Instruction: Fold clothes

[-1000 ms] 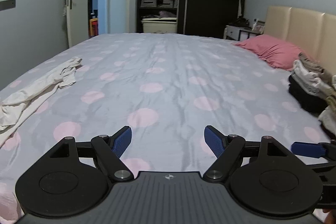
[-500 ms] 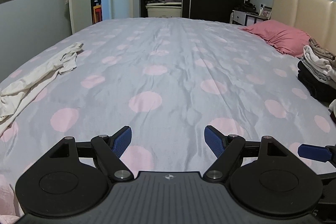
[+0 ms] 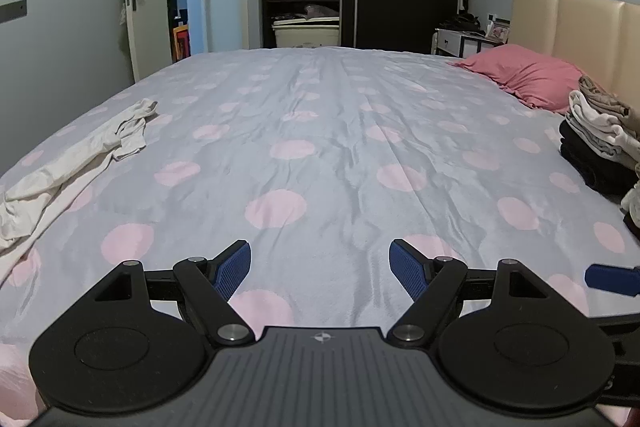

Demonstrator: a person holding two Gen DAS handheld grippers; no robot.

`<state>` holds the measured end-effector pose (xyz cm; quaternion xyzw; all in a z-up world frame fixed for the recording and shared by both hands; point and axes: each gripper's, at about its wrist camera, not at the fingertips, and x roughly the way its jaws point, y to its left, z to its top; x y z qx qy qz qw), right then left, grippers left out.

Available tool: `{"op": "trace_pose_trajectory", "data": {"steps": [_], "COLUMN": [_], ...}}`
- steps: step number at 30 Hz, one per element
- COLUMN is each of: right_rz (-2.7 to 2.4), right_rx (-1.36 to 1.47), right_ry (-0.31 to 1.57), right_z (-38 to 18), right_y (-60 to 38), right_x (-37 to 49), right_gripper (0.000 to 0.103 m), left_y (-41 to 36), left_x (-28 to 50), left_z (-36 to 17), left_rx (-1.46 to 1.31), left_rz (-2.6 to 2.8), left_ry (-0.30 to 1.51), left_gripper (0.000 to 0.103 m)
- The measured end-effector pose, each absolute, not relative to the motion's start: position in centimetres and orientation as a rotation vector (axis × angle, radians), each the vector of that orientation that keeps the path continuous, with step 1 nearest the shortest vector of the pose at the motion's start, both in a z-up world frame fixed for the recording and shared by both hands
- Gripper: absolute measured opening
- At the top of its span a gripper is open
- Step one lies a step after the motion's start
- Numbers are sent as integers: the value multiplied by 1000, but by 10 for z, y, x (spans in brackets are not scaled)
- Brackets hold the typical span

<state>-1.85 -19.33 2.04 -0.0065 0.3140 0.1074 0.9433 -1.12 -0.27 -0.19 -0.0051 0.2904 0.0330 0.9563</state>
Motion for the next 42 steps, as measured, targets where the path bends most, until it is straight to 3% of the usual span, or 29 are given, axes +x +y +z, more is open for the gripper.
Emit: {"op": "trace_pose_trajectory", "data": {"steps": [42], "right_rz": [264], "right_rx": [-26], "right_ry": [615], "right_z": [26], "right_y": [-187], "right_x": [-26], "right_gripper": [95], "left_y": [-8], "left_x": [-13], "left_z": [-4], "left_rx": [-31], "left_rz": [35], "left_ry": [631], "left_gripper": [76]}}
